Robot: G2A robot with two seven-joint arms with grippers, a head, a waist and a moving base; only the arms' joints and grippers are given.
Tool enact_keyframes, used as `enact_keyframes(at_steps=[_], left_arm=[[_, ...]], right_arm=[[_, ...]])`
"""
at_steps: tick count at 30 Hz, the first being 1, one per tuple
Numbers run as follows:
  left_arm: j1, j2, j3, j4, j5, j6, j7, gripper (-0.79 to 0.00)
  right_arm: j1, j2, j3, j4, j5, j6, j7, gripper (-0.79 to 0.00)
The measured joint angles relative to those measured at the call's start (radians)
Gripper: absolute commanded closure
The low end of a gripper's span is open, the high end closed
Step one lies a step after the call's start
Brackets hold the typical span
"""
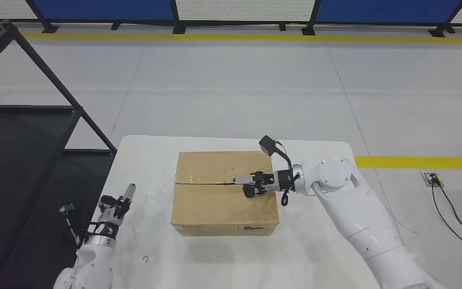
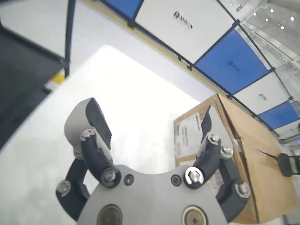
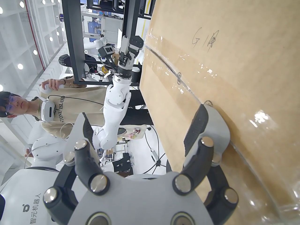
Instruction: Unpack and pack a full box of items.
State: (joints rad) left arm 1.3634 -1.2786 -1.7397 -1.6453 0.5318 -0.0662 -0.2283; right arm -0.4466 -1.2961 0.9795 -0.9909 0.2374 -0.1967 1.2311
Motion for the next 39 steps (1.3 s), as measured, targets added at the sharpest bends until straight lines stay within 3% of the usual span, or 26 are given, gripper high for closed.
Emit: enact_keyframes(at_steps=[5,12,21,32,36,39], left_arm=[[-0.035,0.011,-0.039,0.015,-0.296,0.074,-0.349,-0.785],[-0.068,0.025,-0.069,0.043,-0.538,0.157,-0.626,-0.785],[-0.062,0.026,-0.056,0.040,-0.548,0.158,-0.620,-0.785],[-0.136,0.015,-0.051,0.133,-0.933,0.380,-0.544,-0.785],[-0.168,0.017,-0.034,0.155,-0.982,0.470,-0.508,-0.785],[-0.174,0.019,-0.027,0.153,-0.966,0.487,-0.510,-0.785]], right_arm=[[0.001,0.002,0.004,0.017,0.009,-0.007,0.007,-0.785],[0.008,0.001,0.000,0.033,0.015,-0.012,0.015,-0.785],[0.013,0.003,0.000,0.053,0.024,-0.023,0.027,-0.785],[0.006,0.008,0.006,0.065,0.033,-0.034,0.036,-0.785],[0.003,0.010,0.009,0.064,0.034,-0.037,0.037,-0.785],[0.000,0.013,0.012,0.065,0.035,-0.039,0.039,-0.785]])
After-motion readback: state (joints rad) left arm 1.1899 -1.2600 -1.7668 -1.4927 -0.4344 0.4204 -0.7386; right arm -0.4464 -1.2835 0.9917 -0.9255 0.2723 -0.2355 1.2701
